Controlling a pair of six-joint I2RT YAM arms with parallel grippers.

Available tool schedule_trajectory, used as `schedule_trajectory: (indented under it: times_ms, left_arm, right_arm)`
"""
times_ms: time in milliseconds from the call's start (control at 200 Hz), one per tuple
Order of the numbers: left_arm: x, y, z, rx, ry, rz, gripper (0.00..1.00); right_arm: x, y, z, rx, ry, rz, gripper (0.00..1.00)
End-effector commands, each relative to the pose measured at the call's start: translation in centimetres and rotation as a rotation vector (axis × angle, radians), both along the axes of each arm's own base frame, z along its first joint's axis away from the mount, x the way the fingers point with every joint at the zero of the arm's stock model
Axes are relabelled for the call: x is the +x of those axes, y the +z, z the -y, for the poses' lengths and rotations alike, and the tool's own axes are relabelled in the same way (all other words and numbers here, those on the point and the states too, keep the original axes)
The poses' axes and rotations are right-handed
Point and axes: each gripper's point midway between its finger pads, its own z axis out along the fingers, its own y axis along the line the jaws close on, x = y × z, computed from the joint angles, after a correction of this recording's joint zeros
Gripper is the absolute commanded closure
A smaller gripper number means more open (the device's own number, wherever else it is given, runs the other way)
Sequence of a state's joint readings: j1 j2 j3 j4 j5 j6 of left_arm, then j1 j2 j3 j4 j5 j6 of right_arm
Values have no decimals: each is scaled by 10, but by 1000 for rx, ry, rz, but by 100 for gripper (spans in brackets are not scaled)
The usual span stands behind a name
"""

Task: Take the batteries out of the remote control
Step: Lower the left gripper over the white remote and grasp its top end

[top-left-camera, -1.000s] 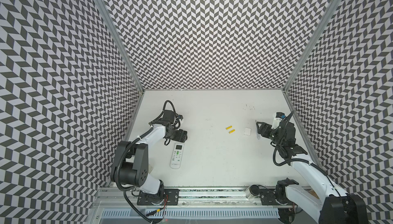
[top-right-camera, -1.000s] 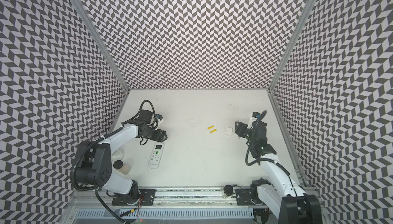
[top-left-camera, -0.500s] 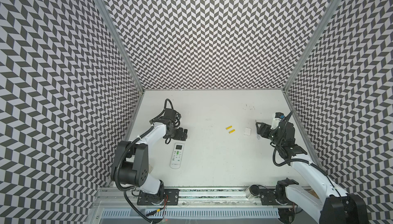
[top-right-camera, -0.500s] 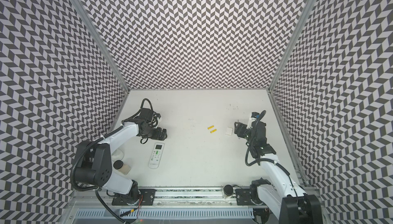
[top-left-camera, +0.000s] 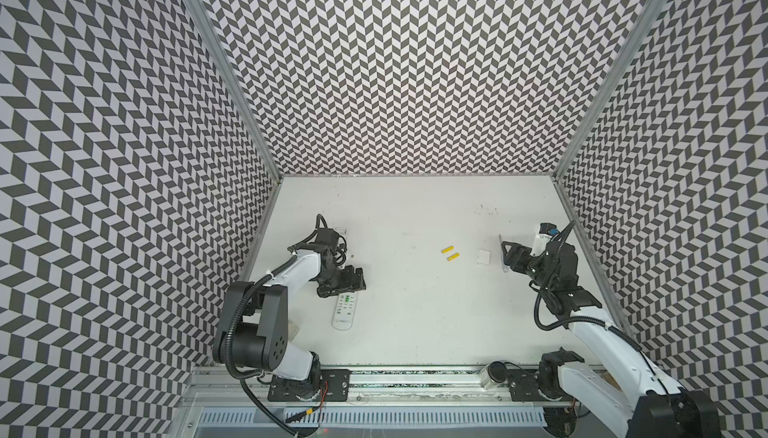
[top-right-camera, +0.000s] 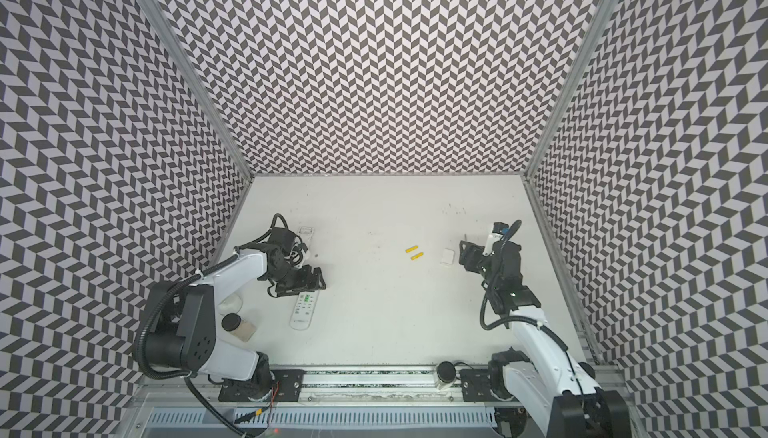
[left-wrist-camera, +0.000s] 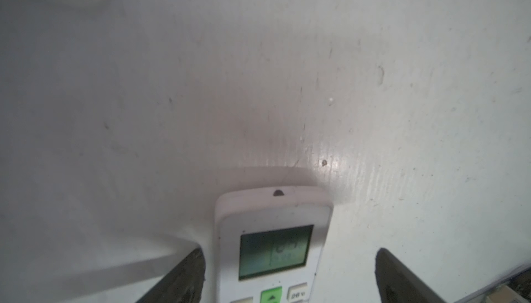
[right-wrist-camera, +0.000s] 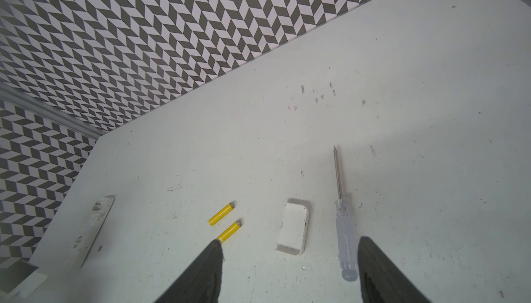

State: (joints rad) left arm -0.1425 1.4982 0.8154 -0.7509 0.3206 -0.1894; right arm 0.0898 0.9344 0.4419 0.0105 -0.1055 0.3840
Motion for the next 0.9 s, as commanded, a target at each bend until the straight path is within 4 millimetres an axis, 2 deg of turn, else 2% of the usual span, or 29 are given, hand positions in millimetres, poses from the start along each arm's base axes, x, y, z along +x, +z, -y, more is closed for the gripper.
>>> schedule_trajectory:
  times_ms: [0,145,265,516,616,756,831,891]
  left_arm:
    - [-7,2,12,-33,-9,-11,11]
    - [-11,-2,19,-32,-38,-24,14]
    - [-12,-6,14,-12,-15,-35,17]
    - [-15,-8,28,-56,-66,-48,30]
    - [-10,2,40,-66,-142,-7,28]
    - [-1,17,44,-56,-186,44,26]
    - [3,27,49,-70,-222,75,17]
    - [8,38,51,-67,-246,109,15]
  right_arm:
    - [3,13,0,-6,-3,66,28]
    - [4,15,1,-11,-7,66,28]
    - [5,18,0,-19,0,65,28]
    - [2,16,-1,-9,3,74,28]
    - [3,17,-1,-11,2,78,28]
    - [5,19,-2,-10,9,84,28]
    - [6,16,-3,-6,12,79,28]
    - [7,15,-5,-4,22,66,28]
